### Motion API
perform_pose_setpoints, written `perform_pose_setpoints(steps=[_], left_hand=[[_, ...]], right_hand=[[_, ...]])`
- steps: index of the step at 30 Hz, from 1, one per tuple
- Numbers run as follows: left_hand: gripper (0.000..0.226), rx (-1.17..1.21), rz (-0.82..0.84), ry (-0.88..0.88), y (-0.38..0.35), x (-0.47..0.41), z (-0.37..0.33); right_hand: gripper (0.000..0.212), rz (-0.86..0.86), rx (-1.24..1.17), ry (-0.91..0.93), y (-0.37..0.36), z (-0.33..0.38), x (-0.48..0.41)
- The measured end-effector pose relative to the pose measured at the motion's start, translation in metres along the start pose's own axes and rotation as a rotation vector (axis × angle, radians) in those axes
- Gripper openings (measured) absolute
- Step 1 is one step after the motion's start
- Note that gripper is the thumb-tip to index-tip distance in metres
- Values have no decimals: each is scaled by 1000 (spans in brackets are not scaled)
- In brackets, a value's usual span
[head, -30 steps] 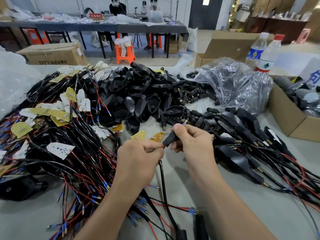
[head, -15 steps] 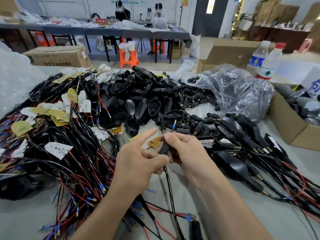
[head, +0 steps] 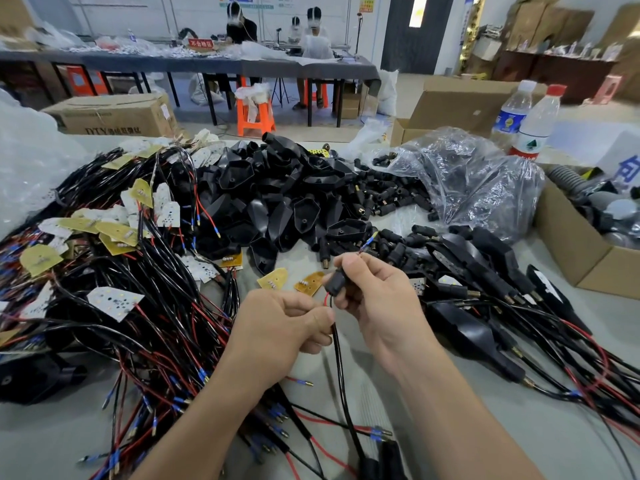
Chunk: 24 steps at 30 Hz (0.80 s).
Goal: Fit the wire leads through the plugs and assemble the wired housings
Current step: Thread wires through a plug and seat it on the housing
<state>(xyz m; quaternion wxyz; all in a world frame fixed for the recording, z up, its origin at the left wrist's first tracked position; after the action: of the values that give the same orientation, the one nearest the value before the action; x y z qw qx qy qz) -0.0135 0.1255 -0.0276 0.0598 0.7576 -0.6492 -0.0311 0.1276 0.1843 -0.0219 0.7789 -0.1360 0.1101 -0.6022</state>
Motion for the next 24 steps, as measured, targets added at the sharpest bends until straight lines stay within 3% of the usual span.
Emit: perform_pose_setpoints(steps=[3,7,9,13,18,20,22,24], left_hand=[[24,-73,-56,-40,3,1,-1],[19,-397,-104,-197,7,4,-4],[14,-451,-93,-200,8,6,-5],[25,-486,-76,-151,10,7,-7],[9,-326,-109,-167,7,9,-14],[20,-254,-195,-229,11,9,-18],[31,-74,-206,-186,18,6,-18],[39,63,-181,-106,22,2,-15]], right_hand=[[11,81,85,-9,0,2,1],[9,70,256,12,4,4,0],[8,78,275,19,1,1,2],[11,121,302,7,-8,-3,6],[25,106,322,-2,-3,1,4],[28,173,350,-12,-8,2,8],[40,246,313,-37,-12,2,10],[39,268,253,-69,-13,2,10]])
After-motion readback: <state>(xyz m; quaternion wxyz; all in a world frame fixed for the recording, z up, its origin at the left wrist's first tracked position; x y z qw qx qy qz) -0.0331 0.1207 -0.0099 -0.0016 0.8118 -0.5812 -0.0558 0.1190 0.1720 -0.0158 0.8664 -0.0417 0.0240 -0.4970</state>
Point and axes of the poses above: each hand's wrist, its own x-axis away from the middle knuckle, its own y-axis out of the back of the hand, z = x × y, the point moved 3 cm from there along -x, towards the middle knuckle, and after that the axes turned 1 degree about x, right-handed, at the moved point
